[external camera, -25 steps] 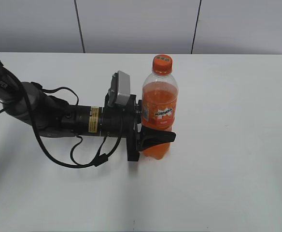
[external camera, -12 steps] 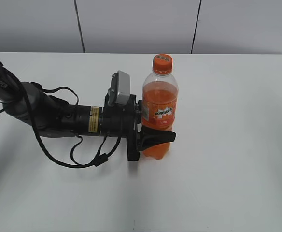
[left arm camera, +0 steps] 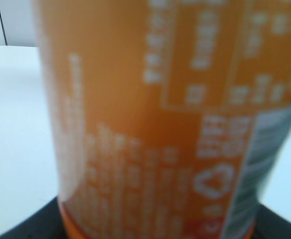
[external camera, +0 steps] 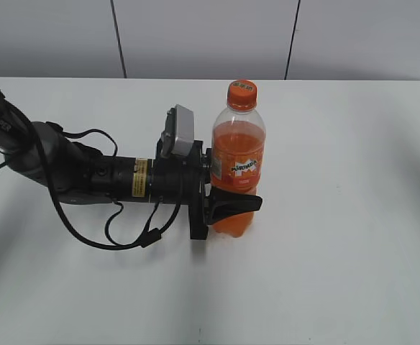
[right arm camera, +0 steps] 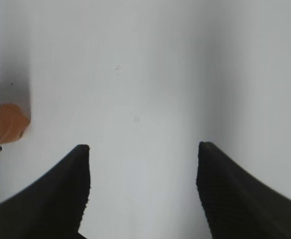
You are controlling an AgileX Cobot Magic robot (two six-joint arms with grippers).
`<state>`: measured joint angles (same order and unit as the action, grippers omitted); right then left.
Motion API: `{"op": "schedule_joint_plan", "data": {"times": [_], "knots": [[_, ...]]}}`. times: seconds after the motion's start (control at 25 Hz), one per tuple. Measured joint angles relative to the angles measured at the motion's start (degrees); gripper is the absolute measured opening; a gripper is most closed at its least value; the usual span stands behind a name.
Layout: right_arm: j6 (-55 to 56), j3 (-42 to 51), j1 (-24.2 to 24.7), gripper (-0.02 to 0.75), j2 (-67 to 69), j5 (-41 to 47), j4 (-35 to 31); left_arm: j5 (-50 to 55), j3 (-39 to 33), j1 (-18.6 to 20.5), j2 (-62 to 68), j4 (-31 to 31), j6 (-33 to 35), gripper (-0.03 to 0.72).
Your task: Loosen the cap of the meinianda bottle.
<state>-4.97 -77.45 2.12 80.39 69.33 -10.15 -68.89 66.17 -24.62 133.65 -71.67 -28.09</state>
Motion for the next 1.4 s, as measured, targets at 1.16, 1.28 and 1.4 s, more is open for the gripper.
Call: {"op": "schedule_joint_plan", "data": {"times": [1.16, 1.28, 1.4], "knots": [[22.85, -11.82, -15.97, 0.501, 13.07, 0.4, -2.73, 1.46, 0.11, 0.0, -0.09, -0.09, -0.09, 0.395], [26.04, -15.89, -20.76, 0.501, 15.51, 0.4, -2.73, 1.46, 0.17, 0.0, -0.11, -0.21, -0.09, 0.395], [28.57, -20.45, -25.24, 0.501, 17.64, 0.4, -2.73, 1.52, 0.21, 0.0, -0.11, -0.38, -0.09, 0.395]]}}
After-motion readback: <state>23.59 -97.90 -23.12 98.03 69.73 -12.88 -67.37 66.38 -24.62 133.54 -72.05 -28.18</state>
